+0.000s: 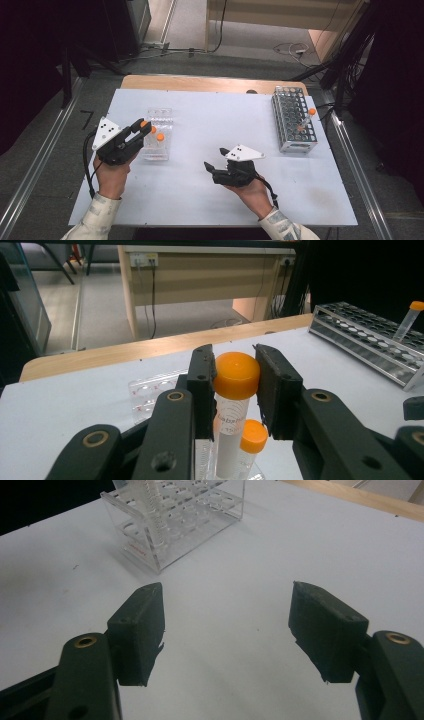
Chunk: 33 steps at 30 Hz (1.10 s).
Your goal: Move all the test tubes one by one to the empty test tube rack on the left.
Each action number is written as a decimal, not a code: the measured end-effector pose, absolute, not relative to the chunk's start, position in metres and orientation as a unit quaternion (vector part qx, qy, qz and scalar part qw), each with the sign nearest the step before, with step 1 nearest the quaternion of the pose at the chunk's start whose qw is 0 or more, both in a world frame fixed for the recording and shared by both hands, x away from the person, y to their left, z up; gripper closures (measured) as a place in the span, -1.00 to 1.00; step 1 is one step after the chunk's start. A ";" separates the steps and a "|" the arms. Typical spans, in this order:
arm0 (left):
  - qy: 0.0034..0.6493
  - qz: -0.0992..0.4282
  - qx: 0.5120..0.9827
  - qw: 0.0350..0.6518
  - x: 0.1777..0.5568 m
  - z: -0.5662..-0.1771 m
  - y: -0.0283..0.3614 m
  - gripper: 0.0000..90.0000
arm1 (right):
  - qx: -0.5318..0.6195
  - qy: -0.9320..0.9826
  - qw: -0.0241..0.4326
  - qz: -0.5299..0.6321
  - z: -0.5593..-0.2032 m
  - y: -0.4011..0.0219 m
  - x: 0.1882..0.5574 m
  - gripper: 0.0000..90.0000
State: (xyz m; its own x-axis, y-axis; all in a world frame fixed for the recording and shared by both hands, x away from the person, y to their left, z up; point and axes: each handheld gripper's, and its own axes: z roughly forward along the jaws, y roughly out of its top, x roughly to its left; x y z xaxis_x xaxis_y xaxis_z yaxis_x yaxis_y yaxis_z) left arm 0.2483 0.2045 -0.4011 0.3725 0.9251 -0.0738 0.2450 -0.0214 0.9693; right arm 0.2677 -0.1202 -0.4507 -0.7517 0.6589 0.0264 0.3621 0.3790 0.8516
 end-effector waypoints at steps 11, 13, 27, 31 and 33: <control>0.461 0.333 0.642 0.514 0.253 -0.412 0.202 0.56 | 0.313 0.815 0.161 0.460 -0.451 -0.120 0.268 -0.34; 0.462 0.333 0.643 0.512 0.254 -0.413 0.202 0.56 | 0.313 0.816 0.161 0.460 -0.451 -0.121 0.268 -0.34; 0.468 0.331 0.655 0.492 0.257 -0.430 0.197 0.54 | 0.313 0.816 0.161 0.458 -0.452 -0.121 0.268 -0.35; 0.470 0.326 0.654 0.495 0.257 -0.431 0.198 0.44 | 0.313 0.816 0.161 0.458 -0.452 -0.120 0.268 -0.34; 0.470 0.328 0.651 0.497 0.256 -0.430 0.198 0.41 | 0.312 0.817 0.161 0.458 -0.452 -0.120 0.268 -0.34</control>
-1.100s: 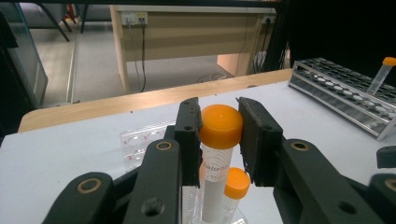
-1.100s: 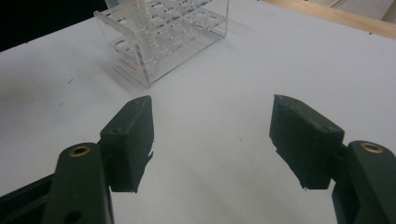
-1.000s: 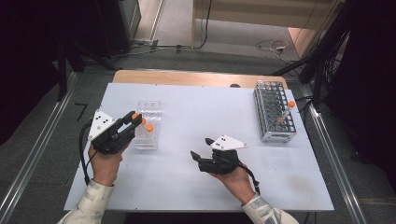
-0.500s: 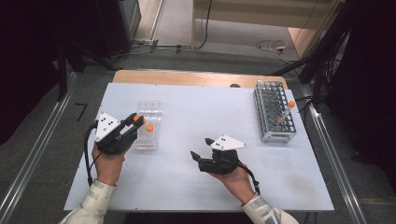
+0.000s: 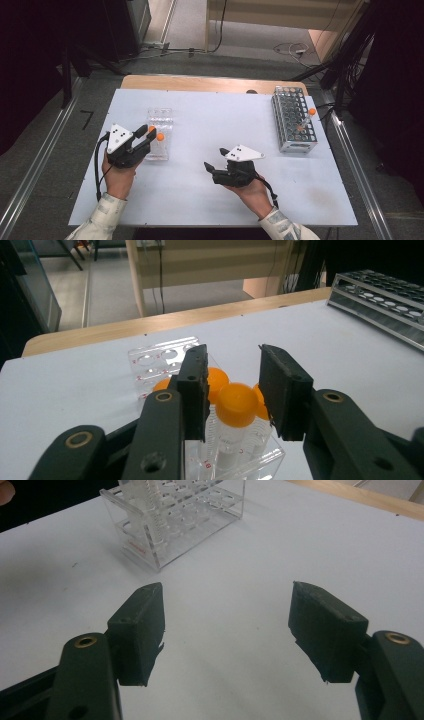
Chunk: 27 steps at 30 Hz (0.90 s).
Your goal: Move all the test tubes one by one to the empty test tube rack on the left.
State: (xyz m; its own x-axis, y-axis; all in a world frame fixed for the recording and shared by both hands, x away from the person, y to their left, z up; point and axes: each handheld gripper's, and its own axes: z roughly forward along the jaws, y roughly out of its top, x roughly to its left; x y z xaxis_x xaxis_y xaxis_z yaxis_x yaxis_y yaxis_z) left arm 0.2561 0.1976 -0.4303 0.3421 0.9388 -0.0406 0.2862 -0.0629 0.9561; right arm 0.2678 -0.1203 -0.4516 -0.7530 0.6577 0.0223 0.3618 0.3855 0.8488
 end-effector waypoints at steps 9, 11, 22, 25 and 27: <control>0.473 0.324 0.640 0.511 0.252 -0.425 0.199 0.26 | 0.312 0.816 0.162 0.460 -0.451 -0.121 0.268 -0.34; 0.475 0.323 0.637 0.514 0.251 -0.424 0.199 0.08 | 0.314 0.814 0.164 0.460 -0.450 -0.123 0.268 -0.34; 0.471 0.325 0.642 0.510 0.246 -0.418 0.186 -0.39 | 0.363 0.779 0.214 0.463 -0.436 -0.164 0.291 -0.34; 0.470 0.326 0.640 0.513 0.245 -0.418 0.185 -0.41 | 0.379 0.768 0.242 0.455 -0.433 -0.179 0.298 -0.35; 0.470 0.328 0.638 0.514 0.244 -0.417 0.185 -0.43 | 0.389 0.759 0.257 0.454 -0.430 -0.191 0.303 -0.34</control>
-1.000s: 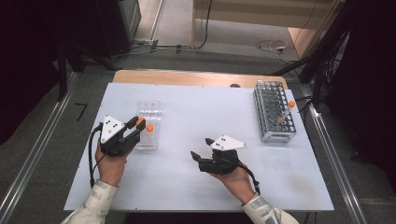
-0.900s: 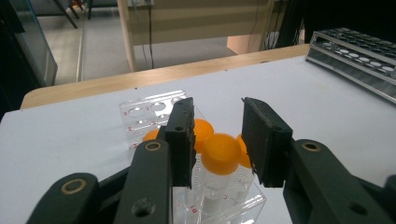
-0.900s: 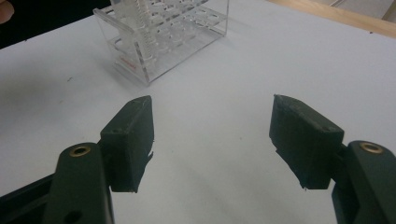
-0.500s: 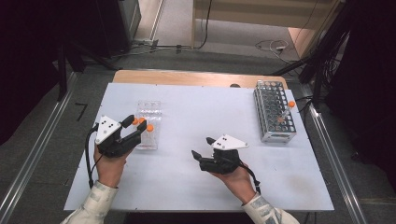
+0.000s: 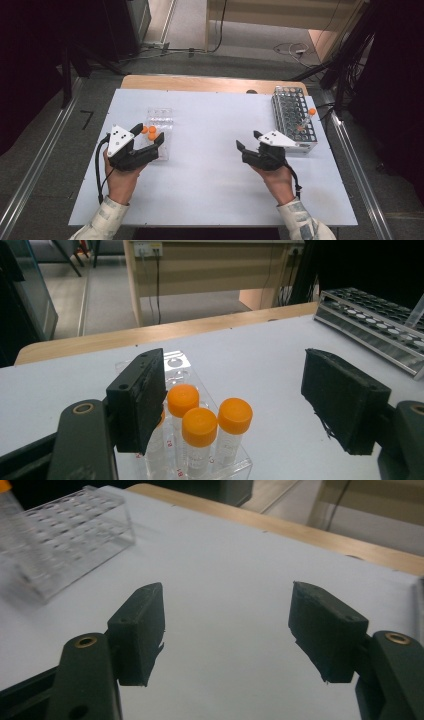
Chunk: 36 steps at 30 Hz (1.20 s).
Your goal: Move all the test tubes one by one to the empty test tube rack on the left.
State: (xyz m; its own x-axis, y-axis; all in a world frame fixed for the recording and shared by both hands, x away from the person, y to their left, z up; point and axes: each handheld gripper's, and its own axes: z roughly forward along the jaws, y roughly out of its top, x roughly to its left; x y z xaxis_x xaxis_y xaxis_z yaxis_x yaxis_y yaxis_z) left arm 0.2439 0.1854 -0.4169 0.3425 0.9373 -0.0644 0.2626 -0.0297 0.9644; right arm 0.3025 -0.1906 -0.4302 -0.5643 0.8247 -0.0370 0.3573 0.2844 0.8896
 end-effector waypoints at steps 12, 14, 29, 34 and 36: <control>0.471 0.329 0.634 0.518 0.243 -0.416 0.186 -0.43 | 0.482 0.681 0.349 0.427 -0.421 -0.276 0.327 -0.34; 0.471 0.329 0.634 0.518 0.243 -0.416 0.186 -0.43 | 0.500 0.668 0.351 0.425 -0.423 -0.290 0.330 -0.33; 0.471 0.325 0.635 0.519 0.244 -0.417 0.185 -0.42 | 0.559 0.629 0.375 0.390 -0.444 -0.336 0.371 -0.17; 0.473 0.325 0.634 0.519 0.244 -0.417 0.187 -0.41 | 0.566 0.632 0.371 0.378 -0.449 -0.342 0.385 -0.09; 0.473 0.324 0.634 0.519 0.244 -0.416 0.187 -0.41 | 0.566 0.634 0.370 0.375 -0.449 -0.343 0.390 -0.03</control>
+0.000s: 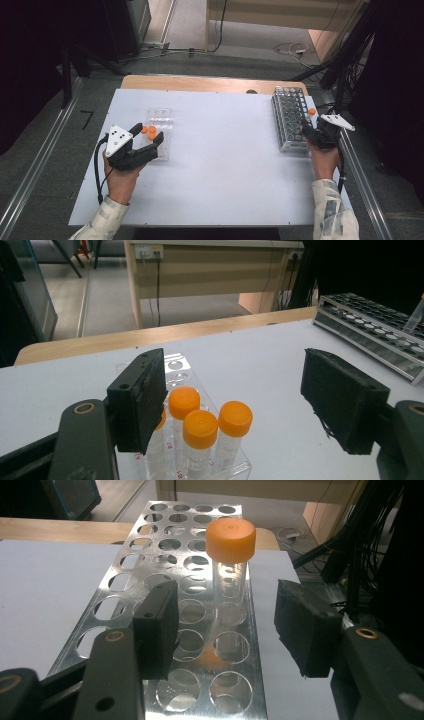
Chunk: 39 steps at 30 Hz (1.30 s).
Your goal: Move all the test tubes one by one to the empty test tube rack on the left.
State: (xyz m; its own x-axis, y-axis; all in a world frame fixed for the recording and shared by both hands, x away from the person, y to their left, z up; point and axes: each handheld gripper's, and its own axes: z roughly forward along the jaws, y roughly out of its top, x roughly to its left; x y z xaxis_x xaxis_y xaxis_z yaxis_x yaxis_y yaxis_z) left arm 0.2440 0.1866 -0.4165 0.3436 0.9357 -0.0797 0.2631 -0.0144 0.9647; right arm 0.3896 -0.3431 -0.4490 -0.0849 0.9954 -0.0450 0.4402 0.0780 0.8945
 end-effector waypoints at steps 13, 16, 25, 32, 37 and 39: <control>0.473 0.316 0.634 0.523 0.245 -0.417 0.185 -0.40 | 0.570 0.641 0.371 0.356 -0.448 -0.341 0.407 0.27; 0.474 0.315 0.635 0.523 0.245 -0.417 0.185 -0.40 | 0.572 0.644 0.367 0.352 -0.447 -0.339 0.411 0.34; 0.474 0.314 0.635 0.524 0.245 -0.418 0.185 -0.40 | 0.584 0.647 0.356 0.337 -0.448 -0.339 0.417 0.56; 0.473 0.314 0.636 0.523 0.244 -0.418 0.185 -0.40 | 0.581 0.642 0.361 0.346 -0.442 -0.339 0.416 0.59; 0.472 0.314 0.635 0.524 0.244 -0.417 0.185 -0.40 | 0.571 0.639 0.371 0.357 -0.428 -0.339 0.412 0.59; 0.472 0.315 0.635 0.524 0.243 -0.417 0.185 -0.40 | 0.569 0.638 0.374 0.360 -0.422 -0.339 0.410 0.59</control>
State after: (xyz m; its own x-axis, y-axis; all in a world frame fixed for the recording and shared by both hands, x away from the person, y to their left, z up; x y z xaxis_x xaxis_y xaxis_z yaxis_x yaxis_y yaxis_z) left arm 0.2434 0.1851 -0.4168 0.3550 0.9300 -0.0948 0.2690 -0.0045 0.9631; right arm 0.4103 -0.3389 -0.4219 -0.0733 0.9951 -0.0666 0.4568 0.0928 0.8847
